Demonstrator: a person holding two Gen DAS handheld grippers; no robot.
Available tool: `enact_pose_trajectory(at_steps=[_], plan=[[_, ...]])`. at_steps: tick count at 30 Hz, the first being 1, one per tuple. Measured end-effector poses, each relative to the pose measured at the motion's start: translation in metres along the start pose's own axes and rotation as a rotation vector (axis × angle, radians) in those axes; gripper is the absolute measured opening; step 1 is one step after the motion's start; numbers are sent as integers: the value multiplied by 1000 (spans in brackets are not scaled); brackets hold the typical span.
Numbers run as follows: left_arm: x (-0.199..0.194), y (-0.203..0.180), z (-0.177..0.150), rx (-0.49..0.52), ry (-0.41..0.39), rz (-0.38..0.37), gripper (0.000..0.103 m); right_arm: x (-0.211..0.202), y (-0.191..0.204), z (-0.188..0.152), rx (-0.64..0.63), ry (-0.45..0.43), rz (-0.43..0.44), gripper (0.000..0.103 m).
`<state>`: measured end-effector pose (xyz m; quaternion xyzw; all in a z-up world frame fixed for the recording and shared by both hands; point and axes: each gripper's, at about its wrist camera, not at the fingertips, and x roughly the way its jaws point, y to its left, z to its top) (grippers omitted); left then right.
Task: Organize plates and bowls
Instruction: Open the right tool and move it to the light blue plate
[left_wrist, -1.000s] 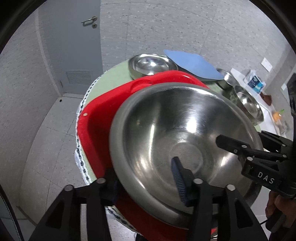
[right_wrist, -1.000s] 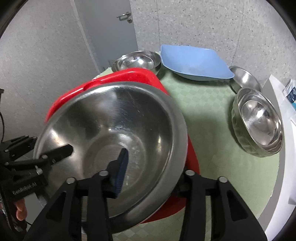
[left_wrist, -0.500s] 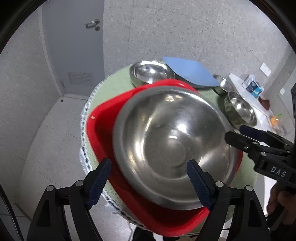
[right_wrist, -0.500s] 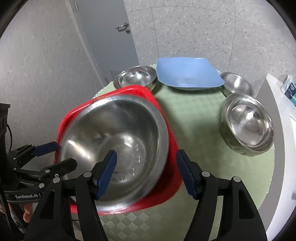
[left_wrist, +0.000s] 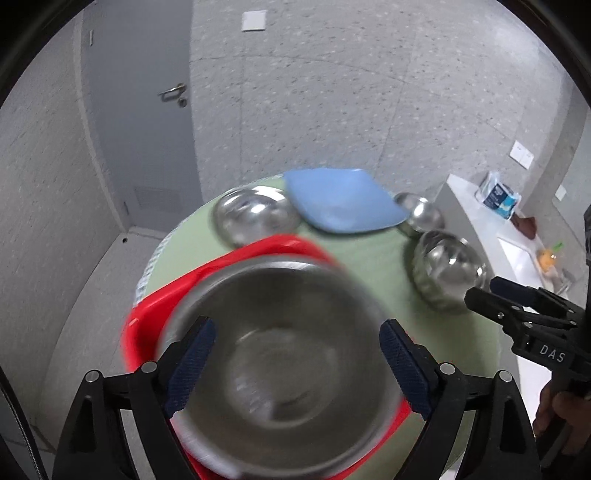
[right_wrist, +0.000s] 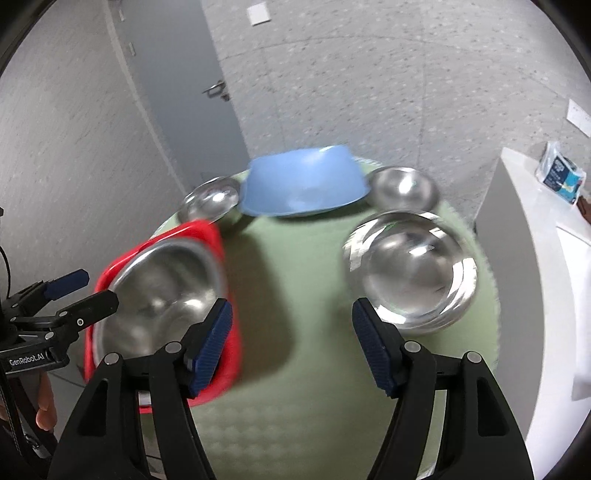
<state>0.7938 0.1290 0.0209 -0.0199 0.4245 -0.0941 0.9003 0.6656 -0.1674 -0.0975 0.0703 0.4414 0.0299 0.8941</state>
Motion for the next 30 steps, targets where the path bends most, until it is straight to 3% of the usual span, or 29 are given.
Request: enact_pose_trajectory(at_steps=[3, 8, 13, 17, 22, 24, 30], plan=[[17, -29, 14, 0, -5, 9, 88, 2, -34, 19, -12, -12, 2, 70], [54, -60, 54, -91, -6, 38, 90, 19, -72, 69, -98, -6, 52, 70], [104, -76, 86, -256, 18, 93, 90, 53, -96, 129, -194, 13, 133, 71], [151, -75, 97, -434, 94, 123, 86, 102, -109, 173, -238, 72, 182, 72], [198, -76, 106, -534, 152, 237, 85, 163, -120, 202, -248, 160, 230, 72], [219, -73, 108, -584, 179, 229, 85, 190, -125, 207, -235, 208, 261, 72], [265, -69, 113, -601, 228, 280, 82, 242, -122, 210, -235, 297, 301, 70]])
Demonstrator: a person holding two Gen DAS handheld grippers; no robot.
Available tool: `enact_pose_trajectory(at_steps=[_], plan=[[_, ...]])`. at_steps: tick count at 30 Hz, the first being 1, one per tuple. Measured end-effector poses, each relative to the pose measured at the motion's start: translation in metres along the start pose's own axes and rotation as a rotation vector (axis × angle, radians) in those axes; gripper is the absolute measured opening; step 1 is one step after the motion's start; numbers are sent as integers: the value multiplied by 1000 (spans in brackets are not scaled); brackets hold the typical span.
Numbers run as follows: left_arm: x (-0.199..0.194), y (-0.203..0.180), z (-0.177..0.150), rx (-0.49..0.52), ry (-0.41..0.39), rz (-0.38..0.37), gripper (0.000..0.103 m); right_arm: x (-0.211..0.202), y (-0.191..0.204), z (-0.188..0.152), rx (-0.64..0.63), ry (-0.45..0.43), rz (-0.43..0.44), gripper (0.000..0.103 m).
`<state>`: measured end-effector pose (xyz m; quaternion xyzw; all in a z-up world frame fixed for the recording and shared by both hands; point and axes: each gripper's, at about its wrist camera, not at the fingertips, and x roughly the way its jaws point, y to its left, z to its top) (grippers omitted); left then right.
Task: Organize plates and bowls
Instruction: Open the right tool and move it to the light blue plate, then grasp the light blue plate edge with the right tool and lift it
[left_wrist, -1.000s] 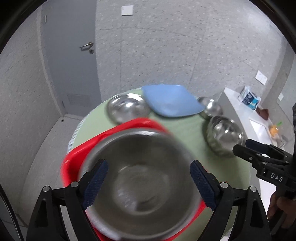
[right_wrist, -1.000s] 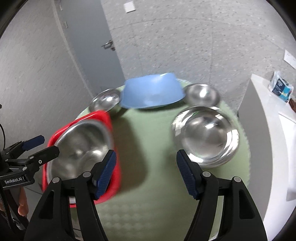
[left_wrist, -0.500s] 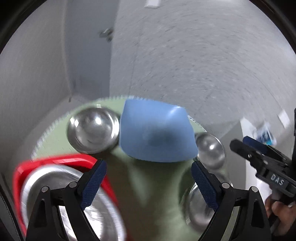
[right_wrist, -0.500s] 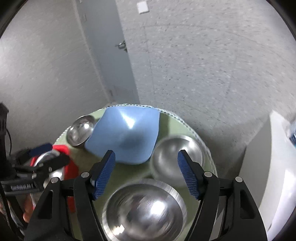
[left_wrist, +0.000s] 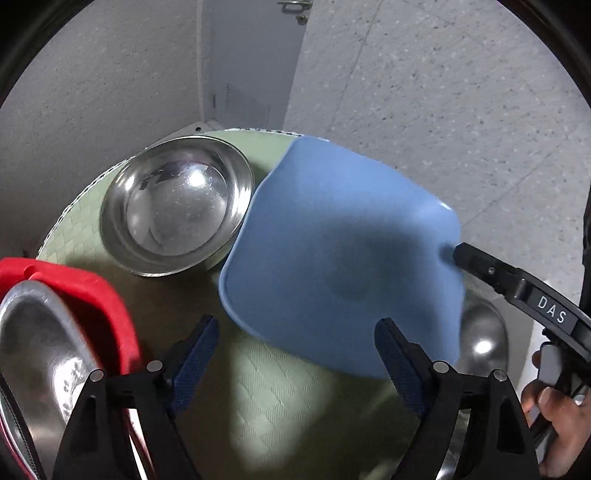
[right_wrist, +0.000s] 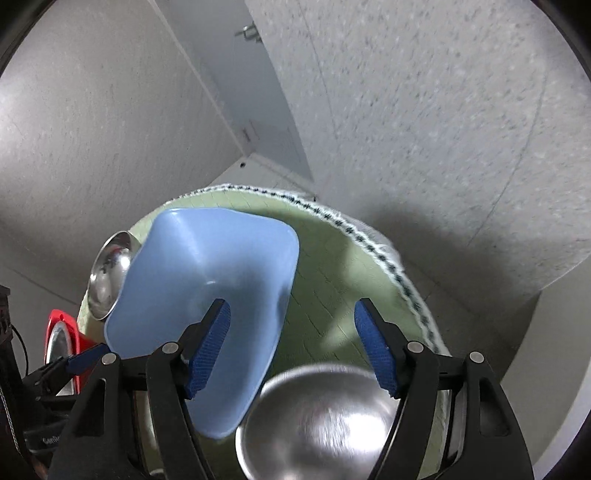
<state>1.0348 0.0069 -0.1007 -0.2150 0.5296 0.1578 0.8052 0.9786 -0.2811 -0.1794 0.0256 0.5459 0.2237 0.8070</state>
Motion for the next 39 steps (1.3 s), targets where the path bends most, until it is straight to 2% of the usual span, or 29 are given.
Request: enact_pose_trajectory(at_steps=[3, 5, 6, 8, 10, 14, 18, 21, 25, 27, 33, 39], plan=[[16, -13, 6, 23, -8, 45, 81, 17, -1, 6, -9, 31, 19, 63], [26, -20, 8, 37, -13, 77, 81, 25, 0, 6, -19, 45, 31, 50], [28, -23, 8, 42, -12, 85, 80, 29, -1, 7, -20, 58, 40, 47], [35, -32, 11, 59, -10, 88, 78, 34, 1, 8, -28, 65, 56, 31], [42, -38, 14, 59, -12, 95, 75, 36, 3, 9, -46, 72, 72, 20], [51, -44, 12, 22, 28, 59, 72, 35, 2, 10, -47, 71, 65, 20], [66, -51, 19, 30, 43, 41, 72, 34, 1, 10, -46, 74, 69, 20], [81, -49, 24, 15, 57, 20, 64, 35, 3, 7, -54, 77, 75, 15], [86, -44, 35, 9, 12, -7, 43, 31, 6, 4, -79, 65, 70, 12], [84, -45, 41, 10, -5, -22, 39, 27, 8, 2, -87, 55, 79, 11], [61, -39, 36, 15, -57, -77, 33, 0, 16, -2, -96, -9, 65, 11], [3, -12, 15, 60, -124, -163, 31, -55, 39, -14, -87, -109, 39, 12]])
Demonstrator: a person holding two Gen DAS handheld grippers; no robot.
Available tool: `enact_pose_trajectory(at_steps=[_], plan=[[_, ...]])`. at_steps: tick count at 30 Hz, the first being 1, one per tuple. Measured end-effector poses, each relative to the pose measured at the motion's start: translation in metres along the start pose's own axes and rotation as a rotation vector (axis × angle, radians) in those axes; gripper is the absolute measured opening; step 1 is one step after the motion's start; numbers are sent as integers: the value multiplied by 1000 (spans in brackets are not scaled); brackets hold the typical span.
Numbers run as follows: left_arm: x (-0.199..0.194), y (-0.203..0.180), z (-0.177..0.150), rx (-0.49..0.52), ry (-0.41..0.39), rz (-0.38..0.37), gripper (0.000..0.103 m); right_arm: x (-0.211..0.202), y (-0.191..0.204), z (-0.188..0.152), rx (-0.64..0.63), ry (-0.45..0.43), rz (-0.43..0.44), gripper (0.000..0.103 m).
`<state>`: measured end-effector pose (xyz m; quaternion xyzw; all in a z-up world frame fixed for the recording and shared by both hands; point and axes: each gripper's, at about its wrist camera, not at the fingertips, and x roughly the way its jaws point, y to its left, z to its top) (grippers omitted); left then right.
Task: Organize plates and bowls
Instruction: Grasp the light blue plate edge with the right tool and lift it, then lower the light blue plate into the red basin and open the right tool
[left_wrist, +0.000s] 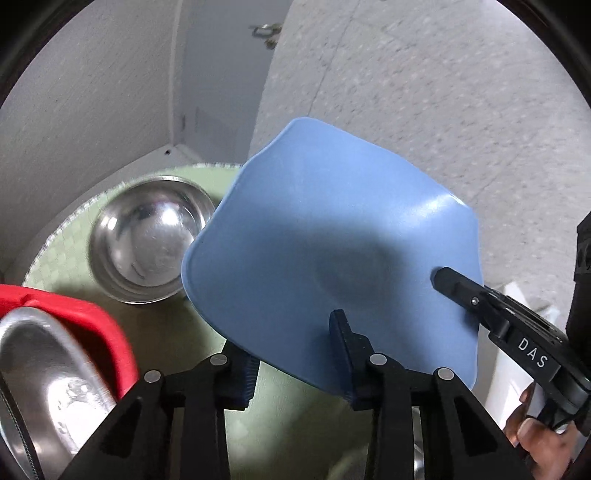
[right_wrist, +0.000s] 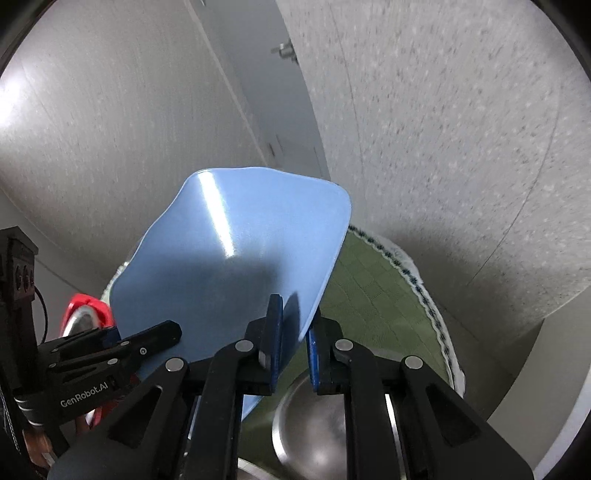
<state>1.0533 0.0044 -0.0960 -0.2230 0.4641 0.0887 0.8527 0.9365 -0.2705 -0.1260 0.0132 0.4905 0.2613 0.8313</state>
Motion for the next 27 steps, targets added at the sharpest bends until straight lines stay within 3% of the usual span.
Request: enact_pose_trajectory(at_steps=[4, 11, 20, 27], plan=[[-38, 11, -2, 51, -71, -41, 31, -37, 34, -10, 2, -65, -21, 12], [-100, 80, -24, 108, -108, -66, 30, -65, 119, -39, 10, -127, -23, 12], [-155, 175, -61, 144, -105, -38, 30, -49, 217, -91, 29, -123, -14, 14], [-168, 212, -86, 184, -52, -32, 30, -24, 253, -129, 68, -74, -43, 14]])
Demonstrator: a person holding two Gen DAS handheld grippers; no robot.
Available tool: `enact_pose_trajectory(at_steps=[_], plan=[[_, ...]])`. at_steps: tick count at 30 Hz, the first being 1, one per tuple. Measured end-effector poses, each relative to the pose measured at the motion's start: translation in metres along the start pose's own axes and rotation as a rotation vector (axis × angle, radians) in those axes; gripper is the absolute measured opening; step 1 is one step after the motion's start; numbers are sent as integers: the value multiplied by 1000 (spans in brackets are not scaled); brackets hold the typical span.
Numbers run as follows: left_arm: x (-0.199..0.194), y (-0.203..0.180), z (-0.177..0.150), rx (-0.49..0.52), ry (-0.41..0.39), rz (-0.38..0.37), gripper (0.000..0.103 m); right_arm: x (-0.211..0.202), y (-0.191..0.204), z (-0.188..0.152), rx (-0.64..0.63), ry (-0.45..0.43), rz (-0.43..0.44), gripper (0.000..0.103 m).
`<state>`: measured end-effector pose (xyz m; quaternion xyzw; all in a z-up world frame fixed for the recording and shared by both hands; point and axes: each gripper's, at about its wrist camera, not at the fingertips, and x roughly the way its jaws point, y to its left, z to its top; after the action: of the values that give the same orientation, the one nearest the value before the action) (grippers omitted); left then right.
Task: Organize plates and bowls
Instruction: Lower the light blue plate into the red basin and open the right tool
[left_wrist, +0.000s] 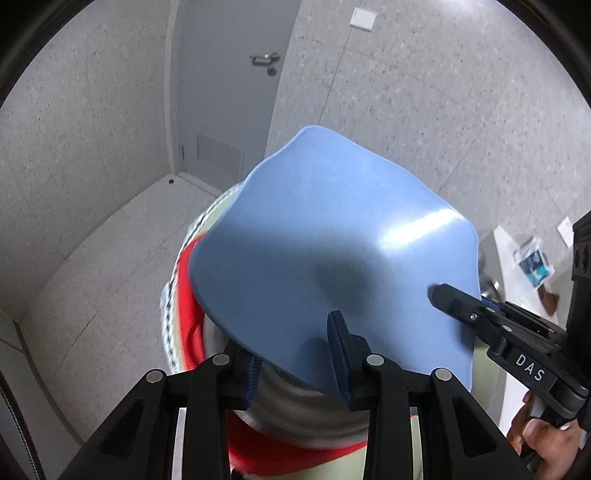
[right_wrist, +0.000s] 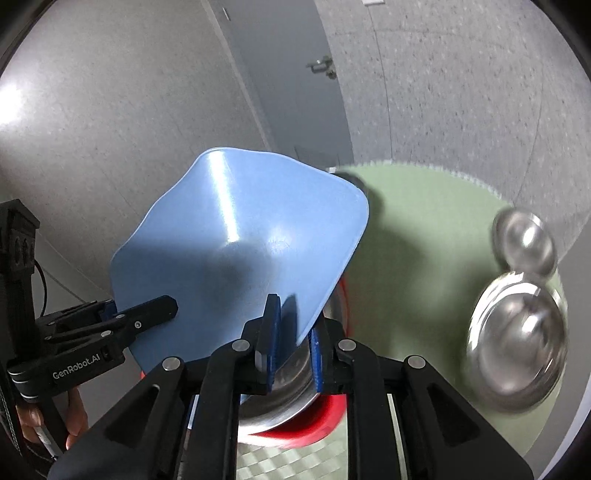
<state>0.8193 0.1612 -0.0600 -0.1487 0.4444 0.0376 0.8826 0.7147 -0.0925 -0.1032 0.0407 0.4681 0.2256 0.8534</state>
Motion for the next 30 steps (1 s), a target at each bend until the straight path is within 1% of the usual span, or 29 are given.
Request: enact_pose_trajectory(at_steps=[5, 7, 13, 16, 18, 19, 20, 21, 22, 23, 24, 25, 26, 27, 29, 30], plan=[[12, 17, -7, 6, 57, 2, 30, 15, 11, -23, 24, 43, -22, 15], [16, 22, -4, 12, 71, 0, 30, 20, 14, -28, 35, 61, -32, 15], [17, 25, 2, 43, 64, -3, 31, 27, 16, -38, 58, 84, -56, 18], [16, 28, -2, 56, 65, -1, 33, 27, 19, -41, 74, 85, -61, 19], [12, 31, -11, 64, 65, 3, 33, 25, 23, -44, 75, 83, -69, 19], [14, 30, -13, 66, 65, -1, 35, 24, 23, -45, 79, 85, -72, 21], [15, 29, -13, 67, 67, -4, 40, 22, 25, -48, 84, 85, -74, 27], [16, 27, -12, 64, 67, -3, 44, 22, 25, -47, 87, 86, -68, 29], [18, 25, -11, 62, 68, 3, 48, 22, 25, -46, 89, 84, -62, 34], [18, 24, -10, 60, 66, 9, 48, 21, 26, -45, 88, 81, -60, 40], [18, 23, -9, 62, 62, 11, 49, 20, 27, -44, 85, 78, -59, 43], [18, 23, -9, 61, 62, 10, 54, 18, 29, -43, 82, 73, -60, 48], [17, 23, -9, 56, 61, 7, 61, 17, 29, -43, 81, 70, -63, 52], [15, 23, -9, 49, 64, 7, 64, 15, 29, -43, 80, 65, -65, 53], [8, 25, -9, 39, 50, 10, 74, 8, 28, -43, 84, 50, -66, 55], [6, 24, -9, 41, 42, 13, 76, 5, 28, -42, 86, 41, -68, 56]])
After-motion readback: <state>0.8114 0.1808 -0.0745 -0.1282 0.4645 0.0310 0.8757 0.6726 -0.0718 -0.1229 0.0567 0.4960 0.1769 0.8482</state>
